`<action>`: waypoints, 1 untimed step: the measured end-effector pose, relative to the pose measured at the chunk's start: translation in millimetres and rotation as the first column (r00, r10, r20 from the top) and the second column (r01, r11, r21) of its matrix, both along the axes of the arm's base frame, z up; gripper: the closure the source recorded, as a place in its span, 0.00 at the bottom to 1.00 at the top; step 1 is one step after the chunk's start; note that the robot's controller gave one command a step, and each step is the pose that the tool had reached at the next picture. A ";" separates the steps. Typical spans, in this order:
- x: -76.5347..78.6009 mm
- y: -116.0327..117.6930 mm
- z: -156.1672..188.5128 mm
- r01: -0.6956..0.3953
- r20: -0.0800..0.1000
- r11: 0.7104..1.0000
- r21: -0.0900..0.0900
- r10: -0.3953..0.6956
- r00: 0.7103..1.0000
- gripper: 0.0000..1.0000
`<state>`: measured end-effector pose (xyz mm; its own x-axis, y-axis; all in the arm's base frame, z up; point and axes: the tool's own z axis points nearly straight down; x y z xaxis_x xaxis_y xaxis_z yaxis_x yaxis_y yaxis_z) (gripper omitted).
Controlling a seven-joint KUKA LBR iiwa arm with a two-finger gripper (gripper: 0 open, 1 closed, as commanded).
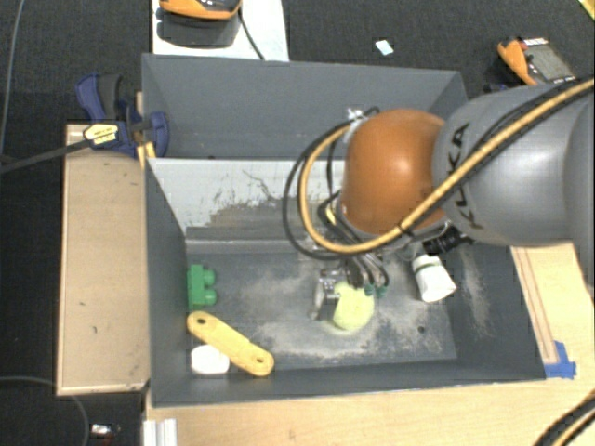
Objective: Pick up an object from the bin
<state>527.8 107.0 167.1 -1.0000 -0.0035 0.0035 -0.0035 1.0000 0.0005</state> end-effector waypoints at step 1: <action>1.7 -0.5 2.6 0.004 0.006 1.000 0.001 -0.004 1.000 0.00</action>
Offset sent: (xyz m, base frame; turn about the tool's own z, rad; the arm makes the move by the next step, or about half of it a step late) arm 0.0276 -0.1226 -0.0971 -0.1167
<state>529.5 106.4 169.8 -1.0000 0.0003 -0.0025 0.0003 1.0000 0.0010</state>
